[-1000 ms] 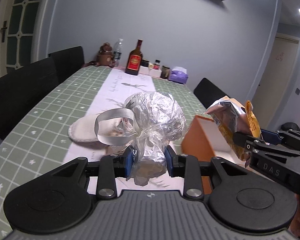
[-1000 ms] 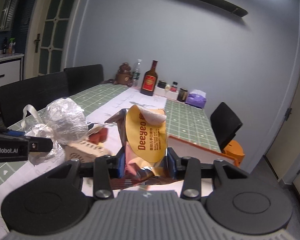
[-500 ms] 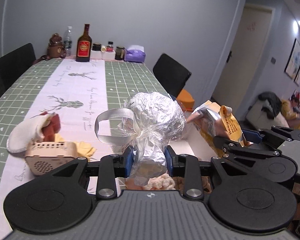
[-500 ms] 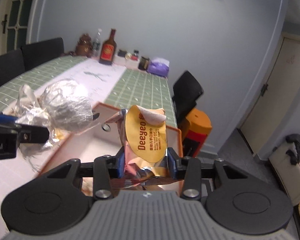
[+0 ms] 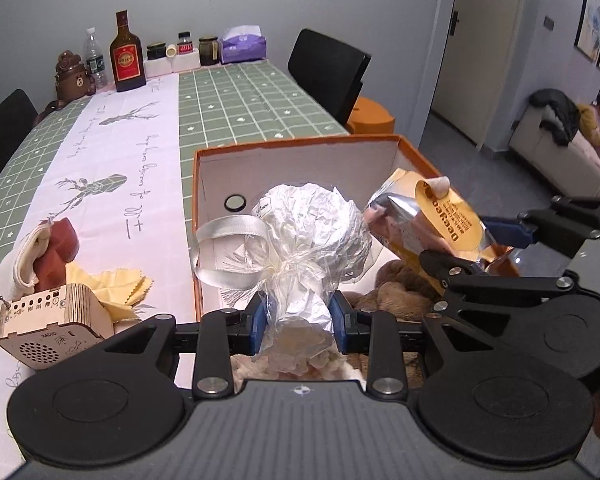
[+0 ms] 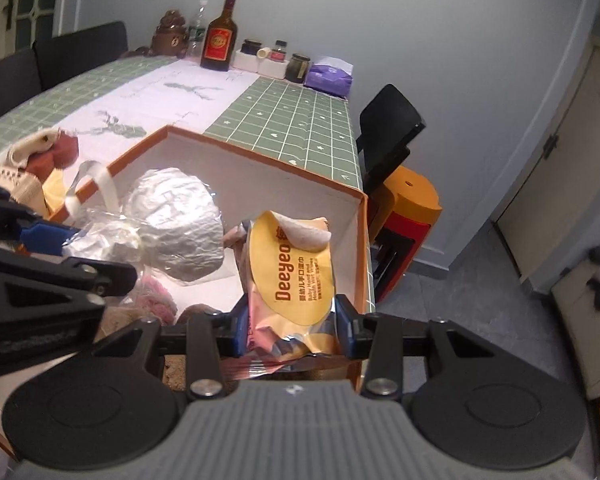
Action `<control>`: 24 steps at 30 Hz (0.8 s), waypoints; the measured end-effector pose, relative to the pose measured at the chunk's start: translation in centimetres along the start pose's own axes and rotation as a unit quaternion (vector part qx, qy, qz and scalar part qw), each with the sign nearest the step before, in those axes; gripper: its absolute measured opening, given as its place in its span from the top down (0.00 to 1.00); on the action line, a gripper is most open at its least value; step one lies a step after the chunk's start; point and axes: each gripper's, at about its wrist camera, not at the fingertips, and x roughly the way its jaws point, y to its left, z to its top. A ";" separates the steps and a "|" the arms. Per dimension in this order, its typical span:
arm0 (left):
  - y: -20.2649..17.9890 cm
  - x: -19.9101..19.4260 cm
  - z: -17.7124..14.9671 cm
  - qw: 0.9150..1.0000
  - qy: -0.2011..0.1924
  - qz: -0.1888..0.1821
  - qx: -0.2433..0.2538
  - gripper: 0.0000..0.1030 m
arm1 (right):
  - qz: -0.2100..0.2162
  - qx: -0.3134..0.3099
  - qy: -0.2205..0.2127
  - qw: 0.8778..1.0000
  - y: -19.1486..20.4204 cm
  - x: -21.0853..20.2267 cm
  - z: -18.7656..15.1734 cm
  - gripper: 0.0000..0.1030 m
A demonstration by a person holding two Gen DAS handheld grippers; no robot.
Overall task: Organize soft objects
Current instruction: 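Carry the bundle and snack bag into the orange box and open both grippers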
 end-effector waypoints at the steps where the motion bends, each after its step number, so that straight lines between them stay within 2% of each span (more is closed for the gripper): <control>1: 0.0 0.3 0.0 1.000 0.005 0.004 -0.001 0.64 | 0.004 -0.005 0.004 1.000 0.2 0.3 0.1 0.60; 5: 0.3 1.2 0.1 1.000 0.021 0.010 0.005 0.64 | 0.017 -0.010 0.021 1.000 0.7 1.8 0.3 0.60; 14: -0.6 1.9 0.3 0.999 0.021 0.027 0.036 0.62 | 0.028 -0.012 0.045 0.999 0.4 3.3 0.5 0.57; 21: -0.2 1.7 0.4 0.999 0.018 0.020 0.035 0.54 | 0.040 -0.005 0.054 0.998 -0.1 3.0 0.6 0.54; 24: -0.1 1.2 0.3 0.999 0.014 0.022 0.038 0.49 | 0.041 -0.002 0.066 0.997 -0.3 2.9 0.9 0.48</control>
